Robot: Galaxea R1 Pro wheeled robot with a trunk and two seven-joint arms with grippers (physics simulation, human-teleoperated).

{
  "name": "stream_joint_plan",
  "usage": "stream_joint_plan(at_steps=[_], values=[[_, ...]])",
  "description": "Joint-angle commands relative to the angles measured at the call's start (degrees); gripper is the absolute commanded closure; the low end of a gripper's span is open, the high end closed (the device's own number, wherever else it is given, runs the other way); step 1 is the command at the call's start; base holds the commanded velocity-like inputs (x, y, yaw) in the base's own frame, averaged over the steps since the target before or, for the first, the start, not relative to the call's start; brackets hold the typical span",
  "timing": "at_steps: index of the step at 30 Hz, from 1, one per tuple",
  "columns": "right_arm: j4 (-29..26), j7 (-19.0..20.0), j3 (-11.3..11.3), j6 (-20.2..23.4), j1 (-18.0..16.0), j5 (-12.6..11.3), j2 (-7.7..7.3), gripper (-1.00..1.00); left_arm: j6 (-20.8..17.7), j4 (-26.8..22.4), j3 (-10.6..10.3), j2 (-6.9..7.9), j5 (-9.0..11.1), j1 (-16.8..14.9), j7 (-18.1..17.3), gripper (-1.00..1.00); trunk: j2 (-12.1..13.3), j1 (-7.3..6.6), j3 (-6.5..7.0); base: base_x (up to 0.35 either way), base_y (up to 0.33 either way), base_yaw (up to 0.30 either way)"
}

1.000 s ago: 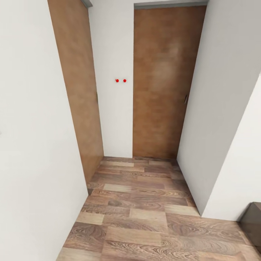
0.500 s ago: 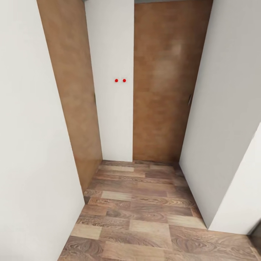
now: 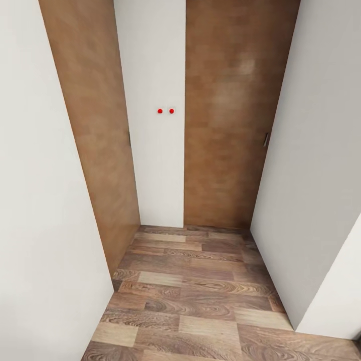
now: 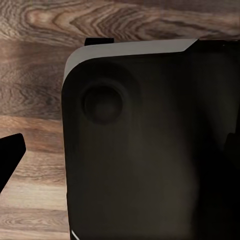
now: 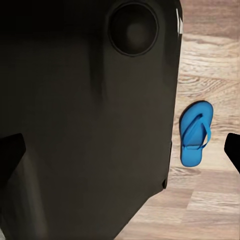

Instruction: In the bedroom, move the book from the bed onto either nightstand, and place the two sandals side by side next to the bed.

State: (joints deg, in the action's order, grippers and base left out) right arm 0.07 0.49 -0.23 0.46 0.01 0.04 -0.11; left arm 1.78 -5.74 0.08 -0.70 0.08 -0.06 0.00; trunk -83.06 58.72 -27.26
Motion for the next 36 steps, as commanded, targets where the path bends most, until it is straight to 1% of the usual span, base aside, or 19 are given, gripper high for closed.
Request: stream_joint_plan(at_steps=[1,5,9,27,32,36], values=[[-0.01,0.05,-0.02,0.05,-0.01,0.00,0.00,-1.00,0.15,0.01,0.01,-0.01,0.01,-0.01,0.00,-1.00,-0.02,0.01,-0.04,0.031,0.000,0.000],[0.01,0.04,-0.03,0.03,-0.01,-0.03,0.01,-1.00,0.15,-0.01,0.07,-0.01,0.01,-0.01,0.00,-1.00,-0.02,0.01,-0.04,0.051,0.000,0.000],[-0.02,0.04,0.08,0.03,-0.01,-0.04,0.02,-1.00,0.15,-0.04,0.09,-0.01,0.01,0.00,0.00,-1.00,-0.02,0.01,-0.04,0.222,0.000,0.000],[-0.05,-0.02,0.00,0.07,-0.01,-0.04,0.02,-1.00,0.10,-0.06,0.10,-0.01,0.01,0.01,0.00,-1.00,-0.02,0.01,-0.04,0.314,0.000,-0.004],[-0.01,-0.04,-0.03,0.07,-0.01,-0.04,0.02,-1.00,0.14,-0.06,0.10,-0.01,0.01,0.03,0.00,-1.00,-0.02,0.01,-0.04,0.304,0.000,-0.142],[0.01,-0.05,-0.11,0.07,-0.01,-0.11,0.02,-1.00,0.15,-0.06,0.08,-0.01,0.01,0.00,0.00,-1.00,-0.02,0.01,-0.04,0.097,0.000,-0.253]])
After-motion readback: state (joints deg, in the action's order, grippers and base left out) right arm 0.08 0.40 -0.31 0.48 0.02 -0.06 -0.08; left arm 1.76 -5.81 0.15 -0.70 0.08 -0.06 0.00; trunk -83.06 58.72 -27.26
